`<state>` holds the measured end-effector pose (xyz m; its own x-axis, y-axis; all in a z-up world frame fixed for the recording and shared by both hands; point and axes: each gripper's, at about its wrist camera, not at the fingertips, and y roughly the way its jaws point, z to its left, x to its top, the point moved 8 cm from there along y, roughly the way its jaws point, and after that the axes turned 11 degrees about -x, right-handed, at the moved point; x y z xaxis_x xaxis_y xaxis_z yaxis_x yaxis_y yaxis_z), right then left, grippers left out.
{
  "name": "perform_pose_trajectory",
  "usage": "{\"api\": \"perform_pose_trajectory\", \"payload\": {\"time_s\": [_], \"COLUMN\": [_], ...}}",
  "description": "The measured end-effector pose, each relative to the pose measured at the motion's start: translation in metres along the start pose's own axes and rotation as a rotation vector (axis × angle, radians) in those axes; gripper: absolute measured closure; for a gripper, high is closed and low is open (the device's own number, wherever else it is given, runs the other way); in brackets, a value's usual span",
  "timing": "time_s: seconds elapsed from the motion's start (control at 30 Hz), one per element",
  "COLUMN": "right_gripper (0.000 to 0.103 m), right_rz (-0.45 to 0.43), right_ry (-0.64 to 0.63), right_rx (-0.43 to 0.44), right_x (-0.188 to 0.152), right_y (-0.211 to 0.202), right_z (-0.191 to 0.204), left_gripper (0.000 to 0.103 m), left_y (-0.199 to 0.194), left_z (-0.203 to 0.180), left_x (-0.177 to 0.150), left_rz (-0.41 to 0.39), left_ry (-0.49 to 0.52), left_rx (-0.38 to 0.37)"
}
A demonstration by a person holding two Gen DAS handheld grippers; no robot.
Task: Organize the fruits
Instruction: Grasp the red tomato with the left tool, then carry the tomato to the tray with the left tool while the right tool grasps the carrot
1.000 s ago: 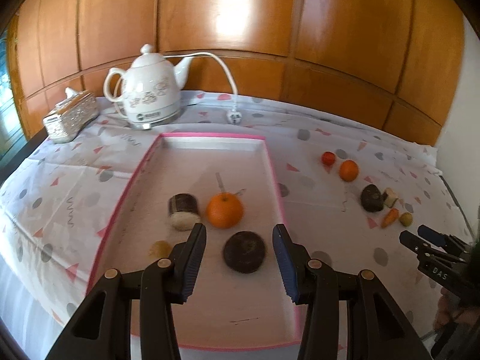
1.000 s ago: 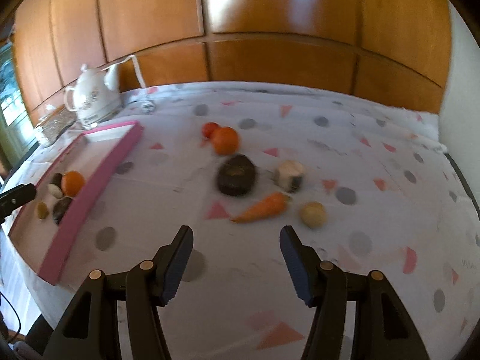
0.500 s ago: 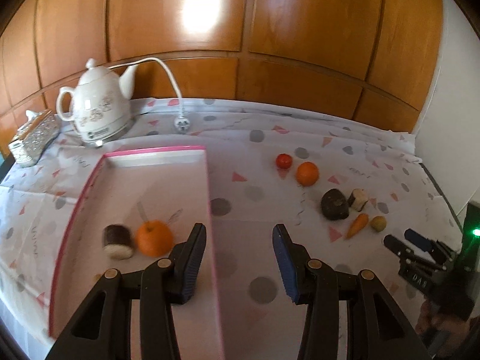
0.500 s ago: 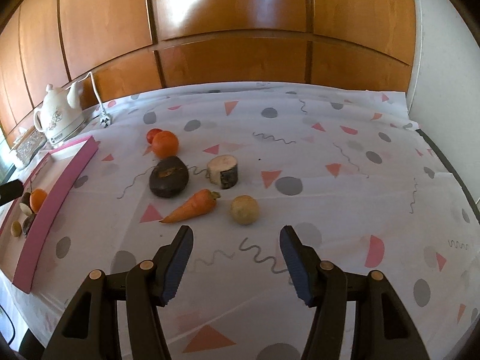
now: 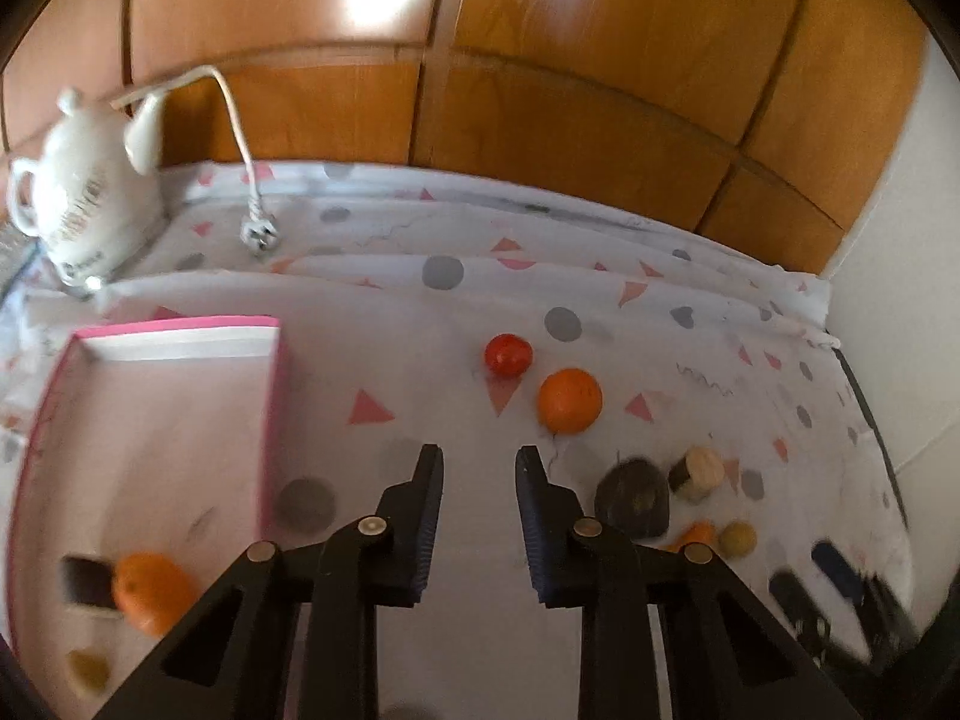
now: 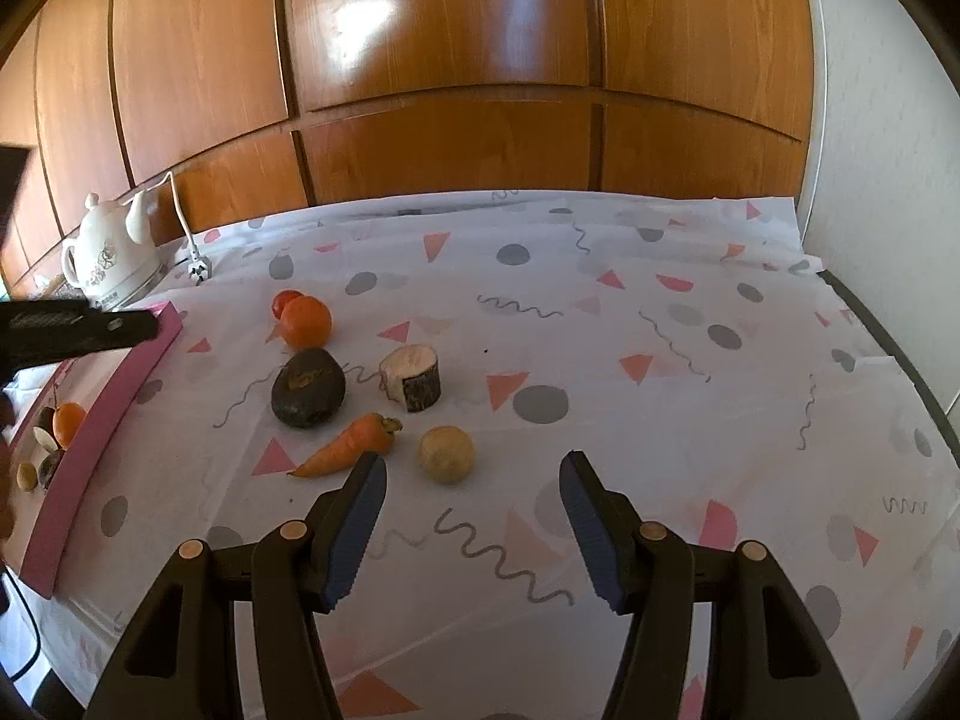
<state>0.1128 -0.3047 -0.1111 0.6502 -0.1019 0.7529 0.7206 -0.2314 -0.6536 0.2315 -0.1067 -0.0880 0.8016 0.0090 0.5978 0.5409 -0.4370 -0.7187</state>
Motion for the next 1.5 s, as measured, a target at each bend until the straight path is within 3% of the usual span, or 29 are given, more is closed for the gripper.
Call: {"api": "perform_pose_trajectory", "payload": {"time_s": [0.13,0.67,0.9,1.13,1.4,1.5], "right_gripper": [0.042,0.042,0.042,0.042,0.042,0.053], "right_rz": [0.001,0.005,0.023,0.043,0.095,0.096], "right_ry": [0.024,0.136,0.169,0.170,0.138,0.106], "right_rx": [0.004,0.016,0.015,0.018,0.058,0.115], "right_x": [0.002,0.008,0.004,0.000,-0.013,-0.012], "right_y": [0.004,0.019,0.023,0.023,0.027,0.021], "right_z": [-0.007,-0.033,-0.044,-0.047,-0.036,-0.021], "left_gripper": [0.078,0.074,0.078,0.079,0.079,0.078], "left_y": [0.029,0.114,0.099,0.060,0.015,0.009], "left_z": [0.011,0.006,0.012,0.013,-0.015,-0.025], "left_x": [0.016,0.052,0.040,0.015,-0.040,-0.048], "left_rz": [0.029,0.085,0.061,0.053,0.046,0.050], "left_ry": [-0.049,-0.009,-0.014,-0.024,0.078,0.124], "left_rx": [0.014,0.031,0.019,0.037,0.056,0.046]}}
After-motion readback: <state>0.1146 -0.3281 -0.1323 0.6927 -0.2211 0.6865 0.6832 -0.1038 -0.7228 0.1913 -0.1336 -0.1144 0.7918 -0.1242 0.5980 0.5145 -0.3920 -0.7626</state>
